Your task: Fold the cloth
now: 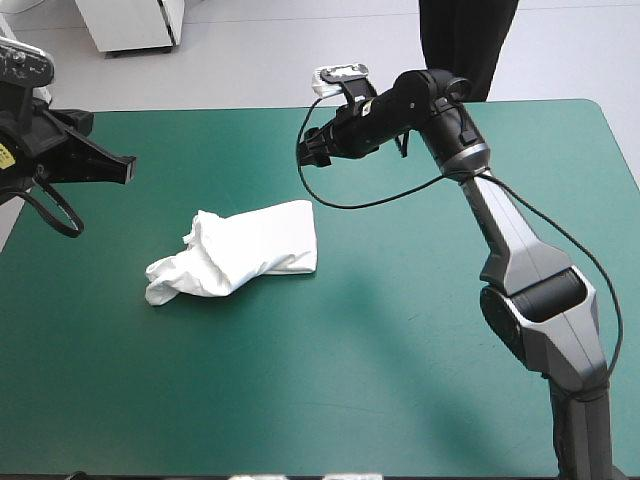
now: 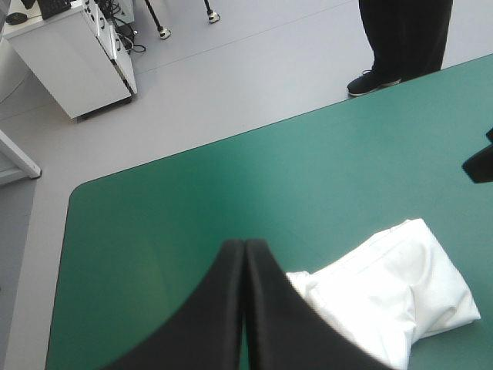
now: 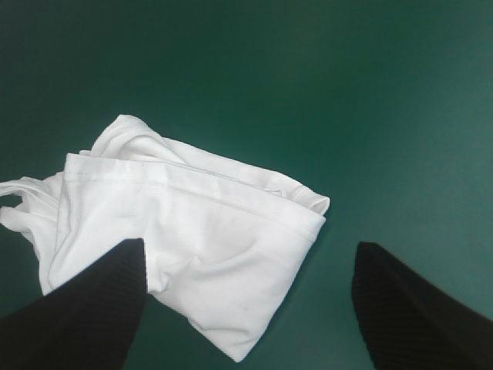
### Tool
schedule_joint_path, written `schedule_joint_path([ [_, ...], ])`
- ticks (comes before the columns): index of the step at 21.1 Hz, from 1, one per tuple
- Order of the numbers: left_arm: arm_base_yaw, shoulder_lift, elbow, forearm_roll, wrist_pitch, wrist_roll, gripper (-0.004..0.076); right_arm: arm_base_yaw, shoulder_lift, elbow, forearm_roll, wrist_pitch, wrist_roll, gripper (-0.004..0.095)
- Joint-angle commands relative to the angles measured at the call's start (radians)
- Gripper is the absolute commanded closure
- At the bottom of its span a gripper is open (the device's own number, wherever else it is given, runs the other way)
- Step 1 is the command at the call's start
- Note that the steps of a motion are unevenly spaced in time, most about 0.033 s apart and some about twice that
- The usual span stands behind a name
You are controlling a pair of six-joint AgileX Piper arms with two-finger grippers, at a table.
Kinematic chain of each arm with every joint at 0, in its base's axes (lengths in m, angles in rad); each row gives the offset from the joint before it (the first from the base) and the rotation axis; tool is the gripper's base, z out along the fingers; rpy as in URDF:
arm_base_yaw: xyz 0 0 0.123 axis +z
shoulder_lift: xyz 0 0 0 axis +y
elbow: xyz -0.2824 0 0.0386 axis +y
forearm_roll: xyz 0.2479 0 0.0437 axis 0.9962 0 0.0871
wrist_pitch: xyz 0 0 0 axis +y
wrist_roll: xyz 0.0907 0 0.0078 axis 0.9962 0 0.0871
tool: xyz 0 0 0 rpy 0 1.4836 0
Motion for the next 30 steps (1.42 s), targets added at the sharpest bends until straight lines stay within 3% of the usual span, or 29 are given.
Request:
schedule_joint_path([
  [1,-0.001,-0.019,-0.025,0.018,0.033,-0.011,0.0732,-0.01,-0.124,0.057,-0.012,0.001,0.005,0.0206],
  [4,-0.001,-0.019,-0.025,0.018,0.02,-0.007,0.0706,-0.01,-0.151,0.215,-0.015,0.0,-0.019,0.0206],
  [6,-0.001,-0.019,-0.025,0.018,0.012,-0.001,0.0619,-0.01,-0.143,0.316,0.016,0.0,-0.037,0.0206],
  [9,-0.001,-0.019,-0.025,0.006,0.005,-0.005,0.0393,-0.01,-0.081,0.352,0.084,-0.014,-0.067,0.0206],
  [11,-0.001,-0.019,-0.025,0.006,0.003,-0.005,0.0344,-0.01,-0.048,0.35,0.137,-0.033,-0.08,0.0206],
  [18,-0.001,-0.016,-0.025,0.002,0.005,-0.01,0.0343,-0.01,0.054,0.337,0.265,-0.066,-0.133,0.0206],
  [27,-0.001,-0.016,-0.025,-0.009,0.023,-0.012,0.0343,-0.003,0.127,0.323,0.346,-0.112,-0.151,0.0207],
  [29,-0.001,-0.016,-0.025,-0.021,0.025,-0.011,0.0343,0.001,0.141,0.323,0.351,-0.123,-0.156,0.0253],
  [30,-0.001,-0.016,-0.025,-0.025,0.025,-0.011,0.0343,0.004,0.145,0.323,0.351,-0.127,-0.16,0.0351],
])
